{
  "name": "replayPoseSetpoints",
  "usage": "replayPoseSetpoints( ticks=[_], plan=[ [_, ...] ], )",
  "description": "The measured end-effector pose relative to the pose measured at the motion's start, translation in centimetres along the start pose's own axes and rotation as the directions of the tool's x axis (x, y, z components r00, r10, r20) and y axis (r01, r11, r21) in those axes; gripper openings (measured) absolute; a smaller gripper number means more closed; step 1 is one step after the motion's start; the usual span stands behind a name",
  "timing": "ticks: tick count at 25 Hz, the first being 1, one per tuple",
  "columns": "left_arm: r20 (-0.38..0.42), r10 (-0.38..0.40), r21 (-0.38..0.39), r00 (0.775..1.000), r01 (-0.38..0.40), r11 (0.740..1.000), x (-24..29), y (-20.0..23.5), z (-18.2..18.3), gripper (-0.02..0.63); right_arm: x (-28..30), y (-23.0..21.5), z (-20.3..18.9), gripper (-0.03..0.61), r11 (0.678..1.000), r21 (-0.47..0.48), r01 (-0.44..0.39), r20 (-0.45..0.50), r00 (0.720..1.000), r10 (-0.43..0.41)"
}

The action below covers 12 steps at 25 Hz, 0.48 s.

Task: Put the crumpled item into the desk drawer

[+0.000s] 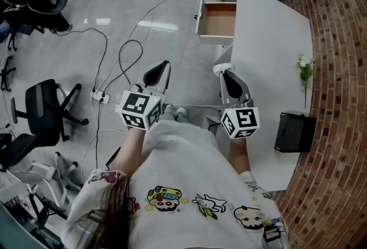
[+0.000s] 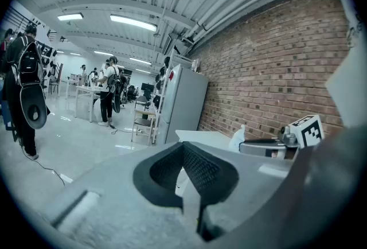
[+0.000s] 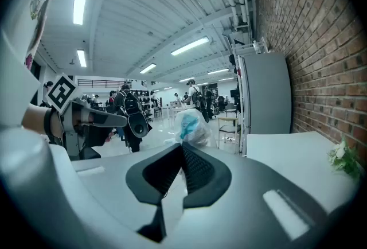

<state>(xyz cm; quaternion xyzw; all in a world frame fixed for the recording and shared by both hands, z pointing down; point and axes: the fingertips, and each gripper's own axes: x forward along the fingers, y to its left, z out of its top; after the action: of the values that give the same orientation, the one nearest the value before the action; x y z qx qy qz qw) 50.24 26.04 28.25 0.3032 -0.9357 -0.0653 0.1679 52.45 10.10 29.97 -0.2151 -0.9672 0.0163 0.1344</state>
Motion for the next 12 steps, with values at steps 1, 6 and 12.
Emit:
replayPoseSetpoints(
  ticks=[1,6,12],
  plan=[
    [-0.002,-0.009,0.0,1.0,0.009,1.0,0.0,0.0,-0.1,-0.002,-0.2,0.1,0.0,0.012,1.0,0.0,0.009,0.004,1.0,-0.009],
    [-0.009,-0.021,0.01,1.0,0.021,1.0,-1.0,0.2,-0.3,-0.002,-1.0,0.7,0.1,0.014,0.999,0.01,0.03,0.013,0.999,-0.03],
    [-0.009,0.022,0.013,1.0,-0.021,1.0,-1.3,1.5,-0.3,-0.002,0.0,1.0,0.8,0.014,0.999,0.036,-0.013,0.027,1.0,0.012]
  ],
)
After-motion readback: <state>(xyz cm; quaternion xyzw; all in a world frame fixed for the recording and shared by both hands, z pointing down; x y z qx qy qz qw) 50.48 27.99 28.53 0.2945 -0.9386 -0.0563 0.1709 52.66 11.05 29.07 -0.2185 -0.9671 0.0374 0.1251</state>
